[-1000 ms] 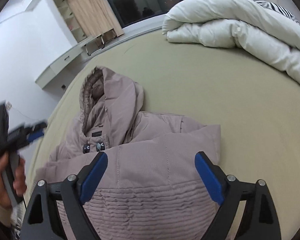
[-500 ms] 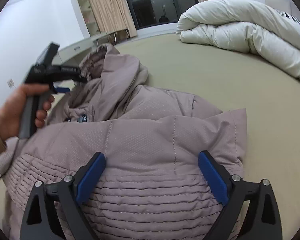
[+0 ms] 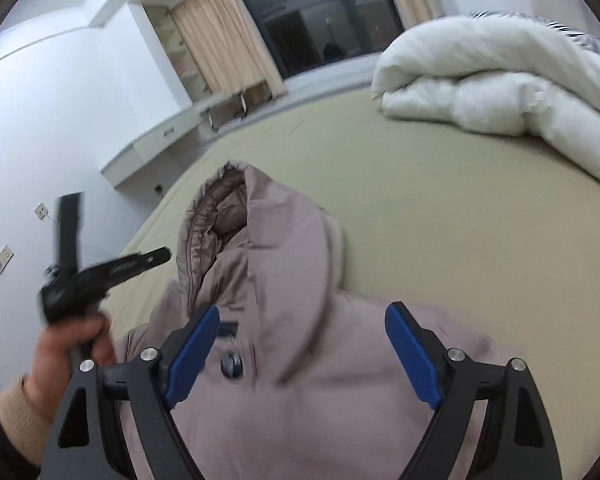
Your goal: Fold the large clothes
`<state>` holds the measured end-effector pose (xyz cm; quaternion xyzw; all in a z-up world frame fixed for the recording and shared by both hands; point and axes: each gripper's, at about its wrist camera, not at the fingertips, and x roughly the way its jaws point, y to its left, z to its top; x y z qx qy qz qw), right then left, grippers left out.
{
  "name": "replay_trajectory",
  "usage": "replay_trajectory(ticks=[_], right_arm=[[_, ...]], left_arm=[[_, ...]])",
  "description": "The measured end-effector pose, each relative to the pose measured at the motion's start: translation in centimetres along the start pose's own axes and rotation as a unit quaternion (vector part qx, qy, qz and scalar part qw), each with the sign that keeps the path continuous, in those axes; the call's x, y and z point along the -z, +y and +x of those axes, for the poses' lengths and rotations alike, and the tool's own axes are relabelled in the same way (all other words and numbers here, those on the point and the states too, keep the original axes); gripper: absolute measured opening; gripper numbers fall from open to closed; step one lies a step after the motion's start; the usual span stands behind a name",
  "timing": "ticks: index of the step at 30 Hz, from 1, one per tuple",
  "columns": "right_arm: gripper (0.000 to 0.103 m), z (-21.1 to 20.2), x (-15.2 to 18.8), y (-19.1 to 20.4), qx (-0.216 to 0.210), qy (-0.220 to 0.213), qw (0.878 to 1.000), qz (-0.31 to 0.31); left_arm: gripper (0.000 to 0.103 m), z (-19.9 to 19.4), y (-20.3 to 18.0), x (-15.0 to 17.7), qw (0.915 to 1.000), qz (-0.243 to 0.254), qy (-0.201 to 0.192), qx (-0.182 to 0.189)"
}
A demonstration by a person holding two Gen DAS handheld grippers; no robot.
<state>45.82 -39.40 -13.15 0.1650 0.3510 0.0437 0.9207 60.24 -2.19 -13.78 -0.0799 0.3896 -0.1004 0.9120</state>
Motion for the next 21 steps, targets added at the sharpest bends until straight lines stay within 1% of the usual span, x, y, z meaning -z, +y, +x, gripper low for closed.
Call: replay_trajectory(ticks=[1, 2, 4, 6, 7, 9, 11, 12, 13, 14, 15, 16, 17, 18, 19, 20, 21], right_arm=[[0.087, 2.1, -1.4, 0.4, 0.012, 0.014, 1.000, 0.001], [0.087, 4.0, -2.4, 0.9, 0.017, 0.026, 1.000, -0.001], [0.086, 7.1, -4.0, 2.6, 0.033, 0.047, 0.998, -0.016], [0.086, 9.0, -5.0, 4.3, 0.041, 0.045, 0.997, -0.036], [0.086, 10.3, -5.4, 5.0, 0.052, 0.049, 0.996, -0.045], [0.086, 12.6, -5.8, 5.7, 0.075, 0.067, 0.993, -0.056], [0.086, 14.8, -5.9, 5.8, 0.101, 0.082, 0.989, -0.067], [0.079, 16.0, -6.0, 5.5, 0.115, 0.091, 0.987, -0.067], [0.070, 16.6, -6.0, 5.1, 0.120, 0.097, 0.986, -0.059], [0.055, 17.2, -6.1, 4.5, 0.119, 0.102, 0.987, -0.044], [0.045, 17.1, -6.0, 4.0, 0.107, 0.097, 0.989, -0.023], [0.038, 16.6, -5.7, 3.5, 0.094, 0.086, 0.992, -0.011], [0.029, 16.2, -5.3, 3.4, 0.088, 0.072, 0.993, -0.012], [0.021, 15.3, -4.6, 3.3, 0.081, 0.044, 0.996, -0.014], [0.021, 14.8, -4.0, 3.2, 0.072, 0.024, 0.997, -0.008], [0.020, 14.2, -3.0, 2.5, 0.045, 0.001, 0.999, 0.012], [0.017, 14.1, -2.2, 1.7, 0.029, -0.006, 0.999, 0.032]], left_arm=[[0.000, -1.3, -0.1, 0.4, 1.0000, 0.004, -0.001, 0.001], [0.000, -1.5, 0.0, 0.5, 1.0000, 0.008, -0.001, -0.002], [0.000, -0.9, 0.3, 0.3, 1.0000, -0.009, 0.004, 0.000], [0.000, -0.4, 1.1, 0.1, 0.9995, -0.028, 0.014, 0.006], [0.000, -0.1, 1.0, -0.2, 0.9994, -0.031, 0.006, 0.013], [0.001, 0.3, 0.5, -0.8, 0.9996, -0.015, -0.009, 0.020], [0.003, 0.9, 0.1, -1.4, 0.9997, -0.001, 0.001, 0.024], [0.003, 1.3, 0.2, -1.6, 0.9998, -0.005, 0.006, 0.018], [0.004, 1.5, 0.4, -1.7, 0.9998, -0.012, 0.008, 0.017], [0.004, 1.8, 0.5, -1.8, 0.9996, -0.019, 0.011, 0.019], [0.004, 2.1, 0.7, -1.9, 0.9995, -0.022, 0.013, 0.017], [0.006, 2.6, 0.6, -2.0, 0.9996, -0.021, 0.013, 0.009], [0.009, 3.0, 0.4, -2.0, 0.9997, -0.017, 0.016, 0.001], [0.011, 3.4, 0.3, -2.0, 0.9997, -0.015, 0.017, -0.004], [0.018, 3.8, 0.2, -2.1, 0.9997, -0.016, 0.017, -0.006], [0.032, 4.0, 0.2, -2.1, 0.9997, -0.018, 0.016, -0.006], [0.046, 4.1, 0.1, -2.2, 0.9996, -0.022, 0.014, -0.012]])
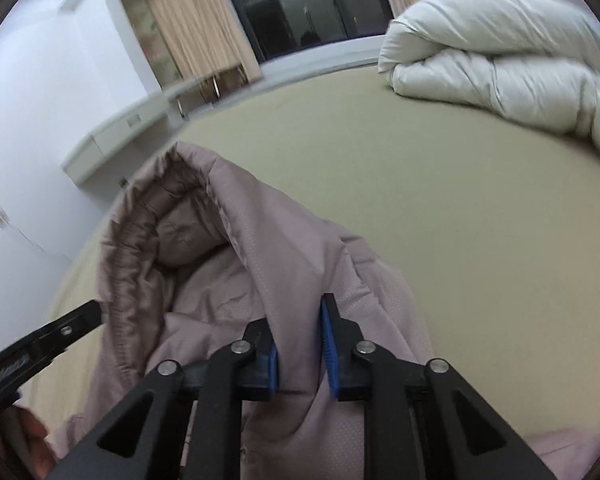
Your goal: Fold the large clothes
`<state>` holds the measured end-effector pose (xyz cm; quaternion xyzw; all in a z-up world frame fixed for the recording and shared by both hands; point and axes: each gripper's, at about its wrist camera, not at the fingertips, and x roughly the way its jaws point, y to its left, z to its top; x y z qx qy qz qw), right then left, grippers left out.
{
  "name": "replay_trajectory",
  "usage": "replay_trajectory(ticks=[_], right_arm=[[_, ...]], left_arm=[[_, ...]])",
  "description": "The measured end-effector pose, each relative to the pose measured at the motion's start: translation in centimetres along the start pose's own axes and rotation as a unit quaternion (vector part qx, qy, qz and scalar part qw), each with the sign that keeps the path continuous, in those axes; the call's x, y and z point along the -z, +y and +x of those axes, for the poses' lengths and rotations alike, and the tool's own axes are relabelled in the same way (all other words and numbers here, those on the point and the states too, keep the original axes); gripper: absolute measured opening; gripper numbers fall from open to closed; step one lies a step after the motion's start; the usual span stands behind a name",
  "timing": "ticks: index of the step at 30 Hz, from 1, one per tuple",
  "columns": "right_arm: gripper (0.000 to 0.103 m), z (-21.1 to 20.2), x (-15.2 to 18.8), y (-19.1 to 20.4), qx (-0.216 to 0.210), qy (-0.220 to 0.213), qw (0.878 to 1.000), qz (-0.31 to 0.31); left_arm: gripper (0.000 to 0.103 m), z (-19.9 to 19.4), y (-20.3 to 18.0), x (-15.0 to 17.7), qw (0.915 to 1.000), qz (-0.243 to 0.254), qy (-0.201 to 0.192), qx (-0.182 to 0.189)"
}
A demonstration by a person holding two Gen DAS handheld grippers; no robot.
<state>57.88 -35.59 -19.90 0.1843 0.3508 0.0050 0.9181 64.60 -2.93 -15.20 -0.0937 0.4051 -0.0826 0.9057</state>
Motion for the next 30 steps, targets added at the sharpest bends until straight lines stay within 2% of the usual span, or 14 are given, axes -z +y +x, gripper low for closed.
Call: replay_trajectory(ticks=[1, 2, 3, 6, 9, 10, 12, 13, 14, 17, 21, 24, 28, 30], right_arm=[[0.015, 0.0, 0.9, -1.1, -0.016, -0.004, 1.000, 0.024], [0.014, 0.0, 1.6, -2.0, -0.030, -0.007, 0.999, 0.043], [0.013, -0.1, 2.0, -2.7, -0.041, -0.009, 0.997, 0.059], [0.013, -0.2, 2.1, -3.5, -0.055, -0.016, 0.995, 0.077], [0.013, -0.3, 2.5, -3.2, -0.054, -0.020, 0.996, 0.072], [0.012, -0.4, 2.5, -3.3, -0.055, -0.022, 0.995, 0.075], [0.012, -0.2, 2.4, -3.9, -0.059, -0.023, 0.995, 0.081], [0.012, -0.1, 2.4, -4.2, -0.060, -0.023, 0.994, 0.083], [0.012, 0.0, 2.3, -4.4, -0.062, -0.024, 0.994, 0.085], [0.011, 0.3, 2.4, -5.3, -0.068, -0.022, 0.992, 0.102], [0.010, 0.7, 2.2, -5.6, -0.056, -0.005, 0.992, 0.111], [0.010, -0.4, 1.7, -4.4, -0.010, 0.007, 0.996, 0.086], [0.010, -7.0, 0.8, -3.9, -0.032, -0.022, 0.995, 0.094], [0.010, -12.9, 0.6, -3.5, -0.060, -0.056, 0.993, 0.081]], left_arm=[[0.079, 0.2, 0.0, -0.1, 1.0000, -0.003, -0.003, -0.006], [0.089, 0.4, 0.0, 0.0, 0.9998, -0.005, -0.008, -0.018], [0.089, 0.7, -0.1, -0.1, 0.9993, -0.002, -0.009, -0.035], [0.089, 1.4, -1.1, -0.2, 0.9994, 0.018, 0.000, -0.029], [0.089, 2.3, -2.6, -0.1, 0.9956, 0.060, -0.008, -0.072], [0.088, 2.6, -2.4, -0.2, 0.9958, 0.052, -0.012, -0.075], [0.064, 3.2, -1.4, -0.5, 0.9965, 0.026, -0.012, -0.079], [0.042, 3.7, -0.8, -0.6, 0.9970, 0.016, -0.002, -0.076], [0.028, 4.3, 0.1, -0.5, 0.9976, -0.002, 0.015, -0.067], [0.010, 4.8, 1.6, 0.2, 0.9973, -0.019, 0.033, -0.062], [0.007, 2.2, 1.7, 0.5, 0.9980, -0.007, 0.017, -0.060], [0.007, -1.8, 1.3, 0.4, 0.9983, 0.011, -0.013, -0.055], [0.007, -9.0, 0.0, 1.8, 0.9976, 0.032, -0.059, -0.017], [0.007, -12.6, -0.4, 3.4, 0.9957, 0.042, -0.082, 0.005]])
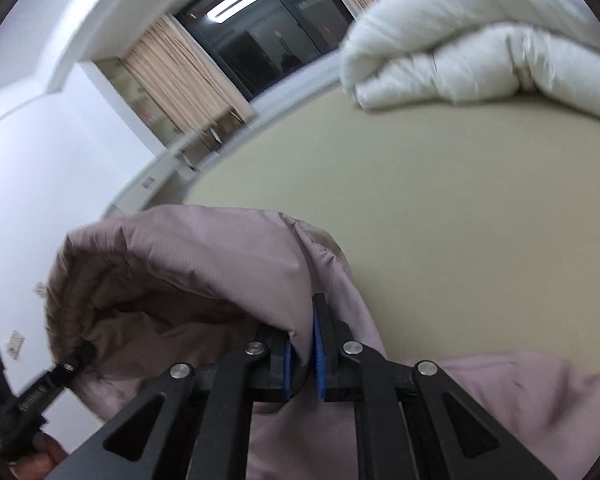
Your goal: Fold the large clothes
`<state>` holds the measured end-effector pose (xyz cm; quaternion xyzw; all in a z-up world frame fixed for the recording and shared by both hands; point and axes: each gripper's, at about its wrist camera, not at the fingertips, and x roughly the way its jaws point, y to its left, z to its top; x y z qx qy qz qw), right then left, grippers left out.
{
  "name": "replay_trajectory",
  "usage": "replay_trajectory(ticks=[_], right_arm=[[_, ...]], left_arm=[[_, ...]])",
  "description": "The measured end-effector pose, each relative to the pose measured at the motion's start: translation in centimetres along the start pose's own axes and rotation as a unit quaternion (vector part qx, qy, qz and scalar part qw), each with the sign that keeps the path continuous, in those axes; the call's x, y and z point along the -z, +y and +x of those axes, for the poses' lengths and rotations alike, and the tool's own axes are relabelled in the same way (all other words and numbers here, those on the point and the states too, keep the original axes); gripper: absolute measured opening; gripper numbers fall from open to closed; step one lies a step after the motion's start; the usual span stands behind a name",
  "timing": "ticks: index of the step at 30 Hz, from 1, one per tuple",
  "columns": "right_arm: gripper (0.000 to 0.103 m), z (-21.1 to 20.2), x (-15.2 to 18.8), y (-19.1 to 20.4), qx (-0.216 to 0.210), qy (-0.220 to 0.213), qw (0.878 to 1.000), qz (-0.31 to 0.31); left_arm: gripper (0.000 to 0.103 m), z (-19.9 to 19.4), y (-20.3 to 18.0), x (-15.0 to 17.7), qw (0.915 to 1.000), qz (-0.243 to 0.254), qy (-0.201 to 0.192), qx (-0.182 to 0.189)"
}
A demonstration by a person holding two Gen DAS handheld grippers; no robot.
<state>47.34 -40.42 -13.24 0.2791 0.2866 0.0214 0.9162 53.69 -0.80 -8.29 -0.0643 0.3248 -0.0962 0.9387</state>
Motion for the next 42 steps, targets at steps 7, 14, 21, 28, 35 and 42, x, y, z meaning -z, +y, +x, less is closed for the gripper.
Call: replay_trajectory(ticks=[7, 14, 21, 28, 35, 42], right_arm=[[0.010, -16.1, 8.8, 2.5, 0.005, -0.025, 0.993, -0.115], [0.023, -20.6, 23.1, -4.3, 0.093, 0.104, 0.990, -0.006], [0.053, -26.3, 18.6, -0.8, 0.072, 0.018, 0.997, -0.022], [0.040, -20.3, 12.5, 9.8, 0.041, -0.002, 0.981, -0.191], [0.038, -6.7, 17.5, 3.4, 0.126, 0.130, 0.962, -0.204], [0.037, -10.7, 14.5, 4.5, 0.095, 0.113, 0.973, -0.178]], left_arm=[[0.007, -13.7, -0.2, 9.3, 0.9980, 0.014, -0.047, 0.040], [0.011, -16.8, 3.1, 23.3, 0.9854, -0.108, 0.126, 0.039], [0.011, -23.5, 3.7, 20.3, 0.9937, -0.091, 0.044, 0.048], [0.011, -18.7, -1.3, 12.0, 0.9979, -0.005, -0.014, 0.063], [0.011, -2.4, -2.1, 18.8, 0.9872, -0.011, 0.156, 0.032], [0.011, -7.9, -0.2, 16.8, 0.9948, -0.050, 0.077, 0.043]])
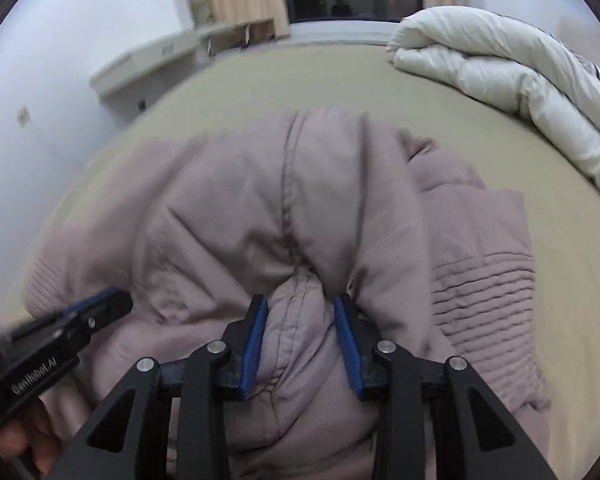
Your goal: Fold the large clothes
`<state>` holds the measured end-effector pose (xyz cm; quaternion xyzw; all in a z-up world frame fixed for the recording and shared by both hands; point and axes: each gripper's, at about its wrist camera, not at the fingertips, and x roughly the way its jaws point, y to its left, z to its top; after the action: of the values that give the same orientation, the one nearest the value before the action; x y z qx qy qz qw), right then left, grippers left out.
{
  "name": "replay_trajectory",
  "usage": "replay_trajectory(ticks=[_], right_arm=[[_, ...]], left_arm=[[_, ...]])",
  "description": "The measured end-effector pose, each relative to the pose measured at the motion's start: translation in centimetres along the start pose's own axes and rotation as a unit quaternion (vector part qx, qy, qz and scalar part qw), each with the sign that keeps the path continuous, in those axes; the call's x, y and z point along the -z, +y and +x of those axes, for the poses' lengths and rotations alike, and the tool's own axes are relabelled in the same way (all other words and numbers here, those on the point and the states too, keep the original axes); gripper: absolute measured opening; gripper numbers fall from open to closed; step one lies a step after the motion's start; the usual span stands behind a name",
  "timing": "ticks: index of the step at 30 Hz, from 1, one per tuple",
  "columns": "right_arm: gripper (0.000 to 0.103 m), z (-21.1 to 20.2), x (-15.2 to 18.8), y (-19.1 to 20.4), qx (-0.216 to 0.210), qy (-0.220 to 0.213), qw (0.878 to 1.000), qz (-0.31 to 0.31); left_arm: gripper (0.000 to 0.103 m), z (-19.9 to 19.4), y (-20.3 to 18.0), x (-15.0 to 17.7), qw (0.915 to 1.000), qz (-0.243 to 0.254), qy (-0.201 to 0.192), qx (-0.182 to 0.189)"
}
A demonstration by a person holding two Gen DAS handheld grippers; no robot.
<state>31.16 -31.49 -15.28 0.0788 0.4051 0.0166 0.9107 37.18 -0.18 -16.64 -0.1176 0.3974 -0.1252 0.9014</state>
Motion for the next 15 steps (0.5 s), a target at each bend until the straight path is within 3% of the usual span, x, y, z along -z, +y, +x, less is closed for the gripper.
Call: replay_trajectory(ticks=[2, 4, 6, 8, 9, 10, 12, 15], right_arm=[[0.037, -2.8, -1.1, -0.2, 0.011, -0.063, 0.998, 0.001], [0.037, -3.5, -2.5, -0.4, 0.019, -0.089, 0.996, -0.002], [0.037, -1.3, -3.4, -0.8, 0.034, -0.068, 0.997, -0.005], [0.040, 4.0, -2.0, -1.6, 0.070, 0.017, 0.997, -0.023], [0.041, 5.5, -0.6, -1.9, 0.060, 0.027, 0.997, -0.030], [0.041, 5.4, -0.1, -1.9, 0.056, 0.002, 0.998, -0.035], [0.043, 4.5, 0.0, -1.6, 0.059, -0.001, 0.998, -0.038], [0.047, 1.2, -0.4, -1.8, 0.062, -0.008, 0.998, -0.007]], left_arm=[[0.011, -3.0, -0.5, -0.2, 0.9990, 0.008, -0.044, -0.003], [0.011, -3.2, -1.3, 0.0, 0.9981, 0.030, -0.053, -0.014], [0.011, 0.5, -1.4, 0.7, 0.9988, 0.039, 0.007, -0.028], [0.011, 4.4, -0.5, 1.0, 0.9978, 0.027, 0.056, -0.023], [0.011, 4.8, -0.3, 1.3, 0.9982, 0.027, 0.050, -0.021], [0.011, 4.6, -0.6, 1.0, 0.9977, 0.036, 0.051, -0.026], [0.011, 3.8, -1.1, 0.9, 0.9976, 0.040, 0.051, -0.025], [0.011, -0.6, -0.7, 1.0, 0.9992, 0.020, 0.025, -0.022]])
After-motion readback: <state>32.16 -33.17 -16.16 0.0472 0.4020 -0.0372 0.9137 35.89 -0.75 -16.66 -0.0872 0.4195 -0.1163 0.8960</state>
